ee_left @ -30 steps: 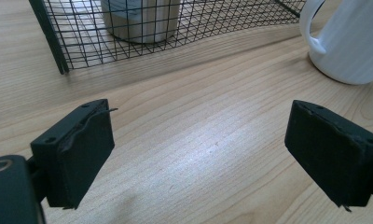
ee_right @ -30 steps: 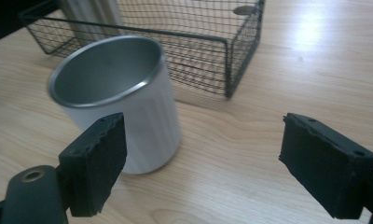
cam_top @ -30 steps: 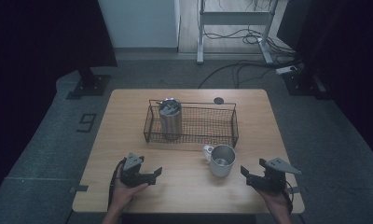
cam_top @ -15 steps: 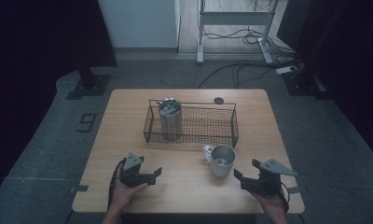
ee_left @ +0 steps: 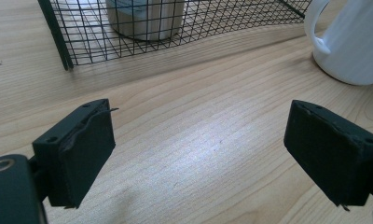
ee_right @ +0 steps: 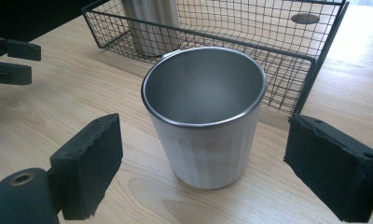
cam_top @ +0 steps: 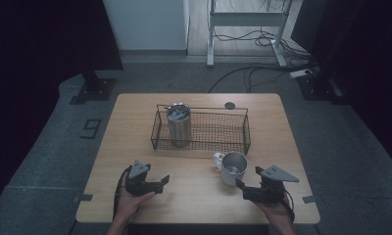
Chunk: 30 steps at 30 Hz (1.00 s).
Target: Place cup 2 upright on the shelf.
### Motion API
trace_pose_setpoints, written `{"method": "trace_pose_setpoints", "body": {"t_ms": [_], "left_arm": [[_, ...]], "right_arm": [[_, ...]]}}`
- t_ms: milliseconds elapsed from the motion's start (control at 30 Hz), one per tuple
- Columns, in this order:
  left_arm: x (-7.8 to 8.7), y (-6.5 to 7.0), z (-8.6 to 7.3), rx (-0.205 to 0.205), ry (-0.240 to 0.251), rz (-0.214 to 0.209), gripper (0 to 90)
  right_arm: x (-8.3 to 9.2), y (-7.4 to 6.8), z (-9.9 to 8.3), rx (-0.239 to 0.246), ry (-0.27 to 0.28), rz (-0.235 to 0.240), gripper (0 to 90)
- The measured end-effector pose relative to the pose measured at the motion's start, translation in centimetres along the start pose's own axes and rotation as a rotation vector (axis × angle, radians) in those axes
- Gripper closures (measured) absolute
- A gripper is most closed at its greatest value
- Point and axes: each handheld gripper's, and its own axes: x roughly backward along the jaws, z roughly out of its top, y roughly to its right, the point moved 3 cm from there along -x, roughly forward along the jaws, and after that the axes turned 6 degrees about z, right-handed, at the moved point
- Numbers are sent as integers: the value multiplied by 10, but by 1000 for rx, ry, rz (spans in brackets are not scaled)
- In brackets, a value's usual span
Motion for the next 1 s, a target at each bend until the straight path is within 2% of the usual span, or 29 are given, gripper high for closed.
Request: {"method": "trace_pose_setpoints", "body": {"t_ms": [400,567,667,1000], "left_arm": [[-1,-1,-1,12,-1,-8,86],[0,-1,0,14,2,-13,86],[1,-1,0,14,1,-16,87],[3,-2,0,21,9,-21,87]], "right_arm": [[-19,-1,2,10,-29,-12,73],[-28,-5,4,20,-45,-1,52],[-35,-6,5,38,-57,-26,29],[-57,0,10,49,-77,-64,8]]}}
